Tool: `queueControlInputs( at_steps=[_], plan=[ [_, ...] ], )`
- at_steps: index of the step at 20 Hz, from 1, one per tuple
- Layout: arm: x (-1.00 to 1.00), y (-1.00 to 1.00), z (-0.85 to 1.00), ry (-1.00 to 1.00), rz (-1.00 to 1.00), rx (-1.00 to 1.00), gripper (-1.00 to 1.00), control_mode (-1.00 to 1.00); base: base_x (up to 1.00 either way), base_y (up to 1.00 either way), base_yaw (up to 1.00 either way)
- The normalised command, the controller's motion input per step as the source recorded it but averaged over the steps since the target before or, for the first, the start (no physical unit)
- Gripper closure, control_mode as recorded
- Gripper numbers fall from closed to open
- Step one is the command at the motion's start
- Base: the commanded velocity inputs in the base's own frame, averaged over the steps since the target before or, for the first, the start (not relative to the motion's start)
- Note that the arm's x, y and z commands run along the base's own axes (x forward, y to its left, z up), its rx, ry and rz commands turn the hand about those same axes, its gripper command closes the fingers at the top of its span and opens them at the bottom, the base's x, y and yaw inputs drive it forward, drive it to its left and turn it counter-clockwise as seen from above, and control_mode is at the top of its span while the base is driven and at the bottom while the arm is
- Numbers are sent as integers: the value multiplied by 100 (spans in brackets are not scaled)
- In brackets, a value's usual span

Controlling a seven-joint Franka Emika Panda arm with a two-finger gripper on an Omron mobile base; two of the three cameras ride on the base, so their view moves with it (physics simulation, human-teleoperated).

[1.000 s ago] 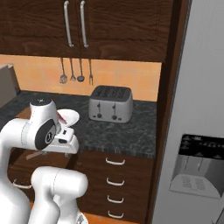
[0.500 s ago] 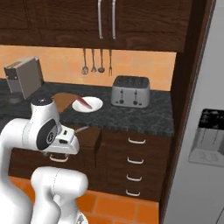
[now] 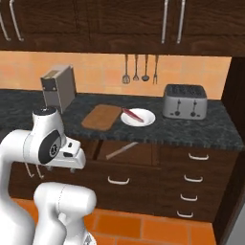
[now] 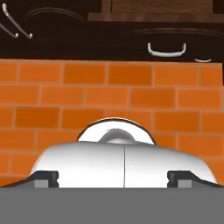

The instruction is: Pick up the knife from the drawer and place it on the cutting board. Then place the meat from the plate to the cutting board.

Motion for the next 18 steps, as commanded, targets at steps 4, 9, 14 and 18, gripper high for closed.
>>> queueControlInputs(
  at_steps=[4, 9, 14, 18],
  plan=[
    [0, 0, 0, 0, 0, 0, -100, 100, 11, 99, -35],
    [0, 0, 0, 0, 0, 0, -100, 100, 28, 76, -38],
    [0, 0, 0, 0, 0, 0, -100, 100, 45, 43, -29],
    [0, 0, 0, 0, 0, 0, -100, 100, 23, 48, -28]
  ],
)
